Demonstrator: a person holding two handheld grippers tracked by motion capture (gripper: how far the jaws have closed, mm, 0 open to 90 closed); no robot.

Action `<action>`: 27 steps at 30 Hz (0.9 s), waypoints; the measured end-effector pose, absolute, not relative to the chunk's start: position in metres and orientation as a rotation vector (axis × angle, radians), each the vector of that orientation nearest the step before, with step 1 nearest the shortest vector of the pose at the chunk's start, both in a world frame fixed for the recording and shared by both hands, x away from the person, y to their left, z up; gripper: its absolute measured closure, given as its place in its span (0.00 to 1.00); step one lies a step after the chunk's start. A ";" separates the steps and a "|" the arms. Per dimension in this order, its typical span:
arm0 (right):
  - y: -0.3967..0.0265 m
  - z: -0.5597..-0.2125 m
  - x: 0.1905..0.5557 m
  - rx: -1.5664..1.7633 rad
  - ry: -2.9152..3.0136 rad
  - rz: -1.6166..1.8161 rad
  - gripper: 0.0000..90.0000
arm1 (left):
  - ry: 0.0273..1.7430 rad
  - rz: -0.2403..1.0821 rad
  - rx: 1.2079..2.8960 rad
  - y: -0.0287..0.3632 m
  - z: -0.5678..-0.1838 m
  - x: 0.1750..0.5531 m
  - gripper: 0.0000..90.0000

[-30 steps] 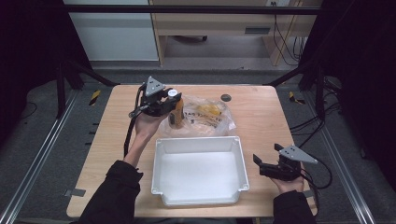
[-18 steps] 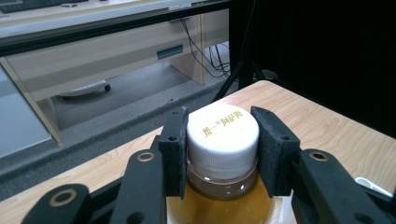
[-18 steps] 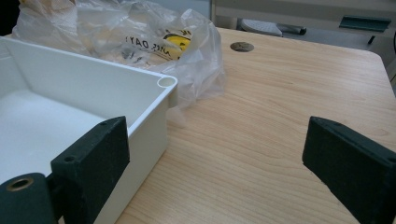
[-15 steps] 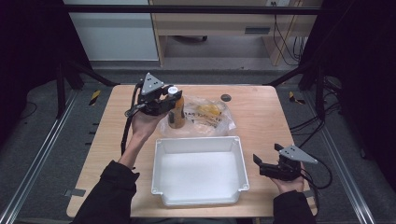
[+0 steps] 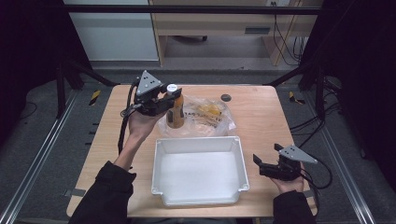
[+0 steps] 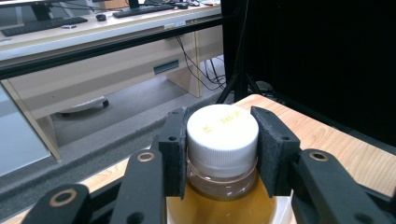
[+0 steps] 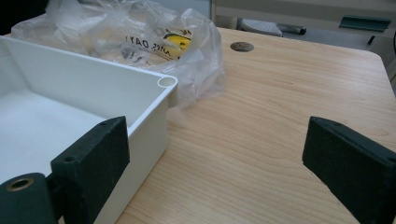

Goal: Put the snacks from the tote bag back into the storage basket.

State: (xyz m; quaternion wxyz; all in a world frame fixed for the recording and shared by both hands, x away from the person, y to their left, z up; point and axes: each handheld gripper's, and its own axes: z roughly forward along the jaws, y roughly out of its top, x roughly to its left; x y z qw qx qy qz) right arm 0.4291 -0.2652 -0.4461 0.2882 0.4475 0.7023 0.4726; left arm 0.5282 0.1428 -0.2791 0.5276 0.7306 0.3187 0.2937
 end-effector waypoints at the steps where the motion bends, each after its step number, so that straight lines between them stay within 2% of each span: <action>1: -0.265 -0.446 0.429 1.196 1.875 1.262 0.08 | 0.751 0.714 1.747 0.143 -0.278 0.528 0.65; 27: -0.265 -0.446 0.428 1.197 1.874 1.260 0.08 | 0.700 0.669 1.763 0.144 -0.280 0.497 0.65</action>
